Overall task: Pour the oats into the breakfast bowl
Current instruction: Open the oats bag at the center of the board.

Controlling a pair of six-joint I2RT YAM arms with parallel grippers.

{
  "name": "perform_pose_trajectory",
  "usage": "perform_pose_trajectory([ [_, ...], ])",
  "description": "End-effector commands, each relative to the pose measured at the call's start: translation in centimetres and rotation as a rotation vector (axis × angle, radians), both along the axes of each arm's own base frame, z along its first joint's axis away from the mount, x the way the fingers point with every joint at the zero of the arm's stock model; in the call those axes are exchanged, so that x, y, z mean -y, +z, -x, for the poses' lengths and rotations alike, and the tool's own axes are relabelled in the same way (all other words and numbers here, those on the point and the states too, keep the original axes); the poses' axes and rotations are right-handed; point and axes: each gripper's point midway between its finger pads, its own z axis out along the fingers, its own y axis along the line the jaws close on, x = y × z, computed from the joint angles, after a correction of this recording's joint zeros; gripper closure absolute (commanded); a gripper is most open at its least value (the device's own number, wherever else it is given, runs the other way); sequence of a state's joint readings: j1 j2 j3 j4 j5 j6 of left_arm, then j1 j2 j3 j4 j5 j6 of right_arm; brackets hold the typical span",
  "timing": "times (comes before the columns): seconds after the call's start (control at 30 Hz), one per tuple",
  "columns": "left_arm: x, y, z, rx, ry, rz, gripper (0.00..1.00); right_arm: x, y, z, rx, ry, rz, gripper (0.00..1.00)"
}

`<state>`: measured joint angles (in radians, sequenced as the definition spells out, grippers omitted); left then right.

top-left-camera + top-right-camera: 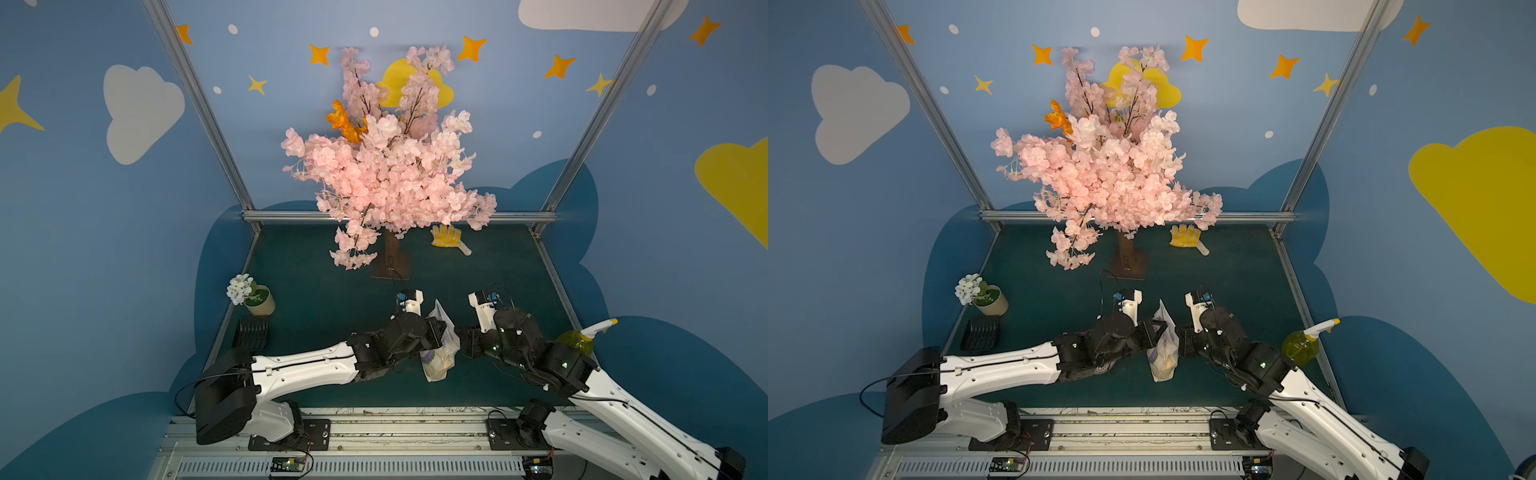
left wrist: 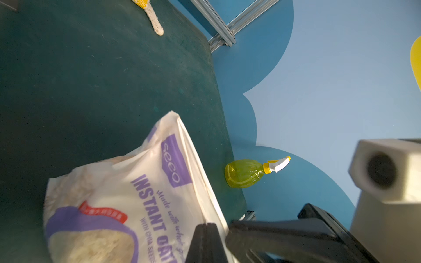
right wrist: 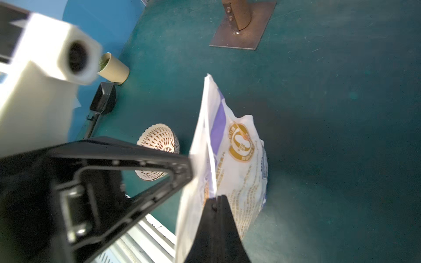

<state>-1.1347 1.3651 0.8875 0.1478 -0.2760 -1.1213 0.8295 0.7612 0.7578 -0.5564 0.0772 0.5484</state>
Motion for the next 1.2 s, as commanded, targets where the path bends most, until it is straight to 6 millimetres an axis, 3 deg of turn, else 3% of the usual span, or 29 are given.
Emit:
perform_pose_trajectory([
  [0.0,-3.5,2.6,0.1,0.079,0.042,-0.088,0.97,1.2,1.5,-1.2,0.061,-0.064,0.05,1.0],
  [0.13,-5.9,4.8,0.4,0.137,0.056,-0.138,0.97,-0.1,2.8,-1.7,0.077,-0.023,0.051,1.0],
  [0.27,-5.5,5.2,0.7,0.145,0.018,-0.135,0.97,-1.4,3.9,-2.0,0.078,0.017,0.044,1.0],
  [0.3,-5.2,5.3,0.7,0.149,0.009,-0.13,0.94,-1.5,4.0,-2.0,0.077,0.024,0.046,1.0],
  [0.4,-4.4,5.1,0.7,0.134,-0.012,-0.113,0.57,-1.7,4.0,-2.0,0.07,0.032,0.052,1.0],
  [0.47,-3.8,4.4,0.7,0.11,-0.019,-0.108,0.43,-1.6,3.9,-1.9,0.066,0.032,0.054,1.0],
  [0.6,-2.4,2.9,0.7,0.052,-0.029,-0.091,0.42,-0.9,3.5,-1.5,0.063,0.024,0.061,1.0],
  [0.8,-1.1,2.1,0.0,0.032,-0.022,-0.099,0.42,-0.7,3.5,-0.9,0.064,0.029,0.039,1.0],
  [1.17,-0.4,1.3,-1.6,0.02,0.033,-0.152,0.42,-0.2,3.4,-0.9,0.087,0.023,0.054,1.0],
])
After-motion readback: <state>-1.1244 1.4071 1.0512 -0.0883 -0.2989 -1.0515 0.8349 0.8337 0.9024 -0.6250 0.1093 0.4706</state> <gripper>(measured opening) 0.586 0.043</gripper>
